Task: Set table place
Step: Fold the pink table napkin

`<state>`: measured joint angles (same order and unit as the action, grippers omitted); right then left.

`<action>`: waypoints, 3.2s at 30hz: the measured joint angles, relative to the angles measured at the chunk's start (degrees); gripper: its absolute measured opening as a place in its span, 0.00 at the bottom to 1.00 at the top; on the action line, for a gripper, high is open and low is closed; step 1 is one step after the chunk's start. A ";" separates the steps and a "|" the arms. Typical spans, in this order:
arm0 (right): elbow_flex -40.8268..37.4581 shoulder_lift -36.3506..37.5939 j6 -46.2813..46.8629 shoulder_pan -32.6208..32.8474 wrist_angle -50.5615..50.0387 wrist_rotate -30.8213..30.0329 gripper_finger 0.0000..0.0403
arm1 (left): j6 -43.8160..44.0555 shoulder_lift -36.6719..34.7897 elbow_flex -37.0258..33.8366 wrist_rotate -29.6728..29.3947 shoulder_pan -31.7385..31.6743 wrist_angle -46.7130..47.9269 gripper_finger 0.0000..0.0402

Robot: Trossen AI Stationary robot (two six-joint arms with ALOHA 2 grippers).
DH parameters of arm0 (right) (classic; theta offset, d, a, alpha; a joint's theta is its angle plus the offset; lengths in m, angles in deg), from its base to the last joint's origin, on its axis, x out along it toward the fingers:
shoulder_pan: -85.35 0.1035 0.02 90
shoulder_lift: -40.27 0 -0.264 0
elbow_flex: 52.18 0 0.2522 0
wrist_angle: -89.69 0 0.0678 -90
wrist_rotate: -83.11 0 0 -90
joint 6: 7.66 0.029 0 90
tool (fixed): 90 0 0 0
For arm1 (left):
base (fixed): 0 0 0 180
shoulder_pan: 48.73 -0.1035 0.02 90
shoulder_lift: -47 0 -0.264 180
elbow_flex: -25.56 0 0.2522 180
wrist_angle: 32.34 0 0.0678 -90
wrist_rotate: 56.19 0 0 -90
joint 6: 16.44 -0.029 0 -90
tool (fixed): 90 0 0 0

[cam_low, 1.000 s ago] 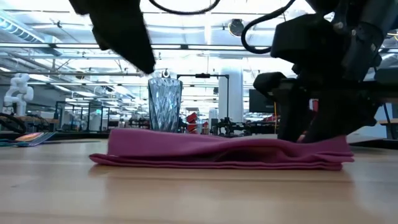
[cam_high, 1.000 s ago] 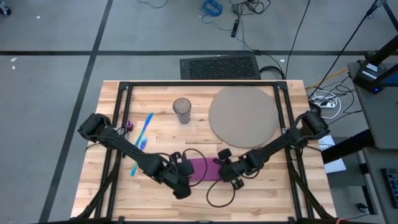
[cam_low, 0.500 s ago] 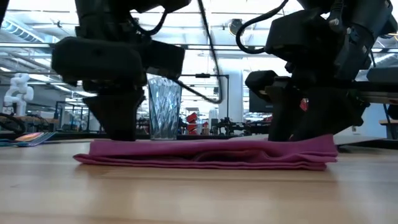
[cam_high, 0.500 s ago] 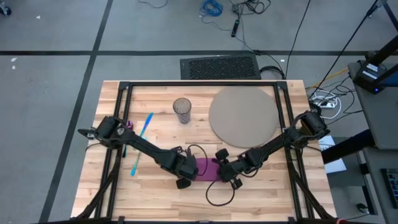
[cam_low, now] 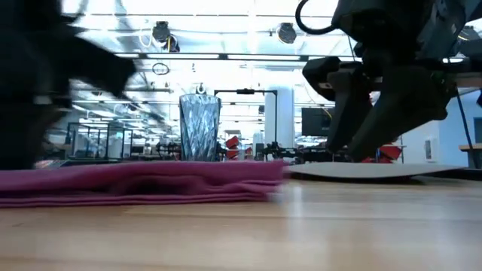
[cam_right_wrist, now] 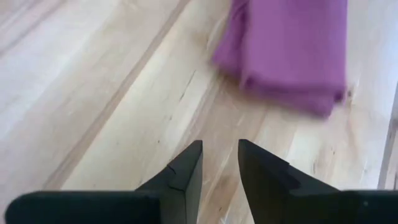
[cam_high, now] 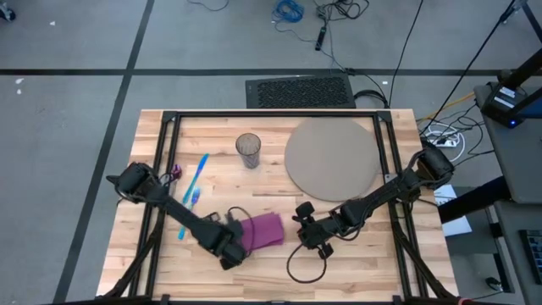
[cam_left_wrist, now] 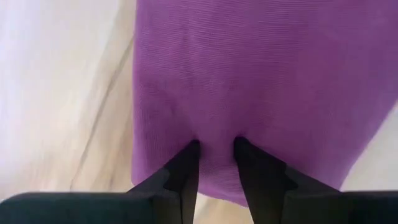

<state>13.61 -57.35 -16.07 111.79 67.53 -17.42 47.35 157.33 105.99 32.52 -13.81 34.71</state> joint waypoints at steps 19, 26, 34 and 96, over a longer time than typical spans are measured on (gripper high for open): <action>0.02 0.02 1.52 2.11 0.05 0.05 0.22 | -7.78 -9.16 8.42 -21.85 1.46 3.62 0.24; 0.02 0.02 1.77 3.88 0.18 0.13 0.22 | -21.84 -7.02 6.42 -14.44 -6.92 2.34 0.24; 0.04 0.02 2.20 4.87 0.27 0.09 0.22 | -31.35 -7.07 2.28 -7.06 -12.78 -10.31 0.24; 0.09 0.00 3.65 6.03 0.68 -0.24 0.22 | -5.95 -16.12 -9.95 -15.47 -24.91 4.02 0.24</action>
<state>13.70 -57.35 -12.42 117.82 68.22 -17.65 41.40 141.21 96.04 17.06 -38.73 38.73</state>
